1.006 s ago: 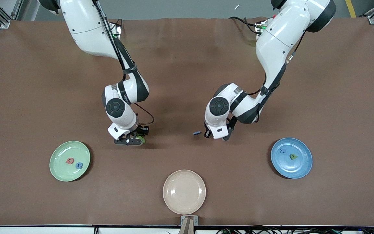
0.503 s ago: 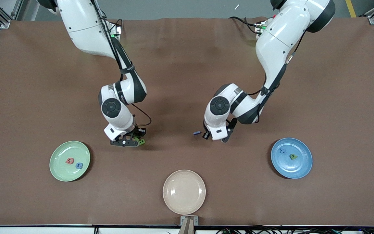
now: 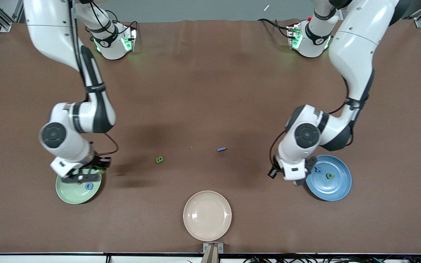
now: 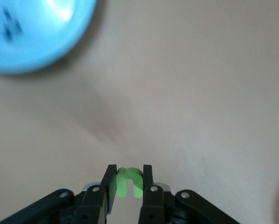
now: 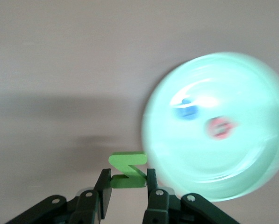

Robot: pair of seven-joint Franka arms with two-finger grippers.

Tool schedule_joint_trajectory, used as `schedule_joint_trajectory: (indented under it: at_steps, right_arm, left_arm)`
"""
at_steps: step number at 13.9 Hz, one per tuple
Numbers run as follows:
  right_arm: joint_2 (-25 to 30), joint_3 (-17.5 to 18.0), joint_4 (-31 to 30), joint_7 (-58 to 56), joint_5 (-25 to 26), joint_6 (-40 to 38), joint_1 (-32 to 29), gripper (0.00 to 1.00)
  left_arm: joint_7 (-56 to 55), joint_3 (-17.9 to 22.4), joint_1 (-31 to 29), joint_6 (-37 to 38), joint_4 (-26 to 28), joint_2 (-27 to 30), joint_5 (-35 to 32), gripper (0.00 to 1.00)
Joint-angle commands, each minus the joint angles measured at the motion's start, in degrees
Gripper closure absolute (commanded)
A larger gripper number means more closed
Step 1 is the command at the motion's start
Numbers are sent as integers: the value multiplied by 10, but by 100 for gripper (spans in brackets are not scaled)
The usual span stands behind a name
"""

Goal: Sort upper and lower case letters into plates
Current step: 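Place the green N on the green plate while the left gripper carries the n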

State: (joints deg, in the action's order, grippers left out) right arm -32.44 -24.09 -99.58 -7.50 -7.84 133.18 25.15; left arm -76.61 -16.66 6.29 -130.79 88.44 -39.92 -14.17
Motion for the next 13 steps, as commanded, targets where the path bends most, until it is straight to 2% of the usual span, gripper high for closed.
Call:
schedule_joint_trajectory:
  at_steps: [1, 2, 3, 4, 5, 6, 8, 9, 11, 12, 13]
  right_arm:
    - [-15, 6, 11, -86, 13, 5, -50, 93]
    - [-24, 7, 15, -101, 12, 15, -64, 82]
    - [-32, 7, 16, -101, 12, 25, -68, 60]
    - [-39, 7, 15, -99, 11, 38, -69, 24]
    - [-42, 7, 15, -99, 9, 46, -69, 7]
    - [-42, 8, 14, -98, 8, 46, -67, 0]
    - [-41, 11, 17, -79, 0, 40, -54, 0]
    - [-40, 12, 18, -25, -5, 38, -42, 0]
    - [-39, 17, 18, 117, -8, 33, 3, 0]
    - [-39, 17, 22, 186, -12, 32, 22, 0]
    - [-40, 22, 23, 249, -27, 32, 40, 0]
  left_arm:
    - [95, -6, -54, 19, 58, 40, -6, 100]
    - [126, -6, -72, 19, 74, 52, -6, 100]
    - [160, -7, -92, 19, 94, 60, -6, 100]
    - [190, -7, -106, 19, 107, 69, -6, 100]
    - [220, -7, -124, 19, 119, 74, -6, 100]
    - [251, -7, -139, 19, 127, 78, -6, 100]
    - [312, -7, -171, 19, 131, 74, -6, 99]
    - [339, -7, -182, 19, 132, 72, -6, 98]
    - [378, -7, -201, 15, 135, 65, -6, 87]
    - [385, -7, -203, 14, 135, 64, -6, 67]
    - [385, -7, -204, 14, 134, 64, -6, 38]
